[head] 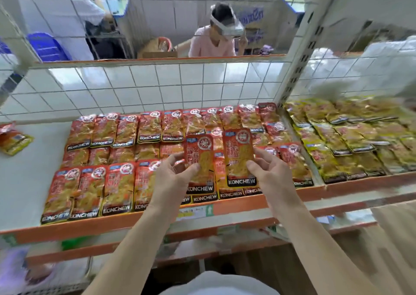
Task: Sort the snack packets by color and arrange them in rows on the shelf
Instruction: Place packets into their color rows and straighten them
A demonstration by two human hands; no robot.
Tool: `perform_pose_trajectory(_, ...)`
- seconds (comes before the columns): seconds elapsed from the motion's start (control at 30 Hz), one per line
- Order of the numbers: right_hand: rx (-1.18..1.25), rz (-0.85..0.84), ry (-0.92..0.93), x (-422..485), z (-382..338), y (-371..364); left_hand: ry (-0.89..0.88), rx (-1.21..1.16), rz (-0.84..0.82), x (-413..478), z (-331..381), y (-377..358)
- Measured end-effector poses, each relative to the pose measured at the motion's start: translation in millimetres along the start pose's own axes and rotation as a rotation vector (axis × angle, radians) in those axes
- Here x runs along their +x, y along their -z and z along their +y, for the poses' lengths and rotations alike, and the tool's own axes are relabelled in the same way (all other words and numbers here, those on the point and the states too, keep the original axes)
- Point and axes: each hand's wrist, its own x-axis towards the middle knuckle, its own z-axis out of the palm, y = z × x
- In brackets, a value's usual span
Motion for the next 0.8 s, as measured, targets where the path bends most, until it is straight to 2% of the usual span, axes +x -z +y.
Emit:
perform_pose_trajectory(0.4, -0.003, 0.036, -0.003, 14.3, 20.0, 47.7, -0.077, 0.052, 0.065, -10.7, -1.6, -51.2)
perform_pose_trajectory(0.8, -0.075, 0.154, 0.022, 15.2, 3.5, 10.9, -0.049, 0.042, -0.039, 10.0, 2.2, -18.6)
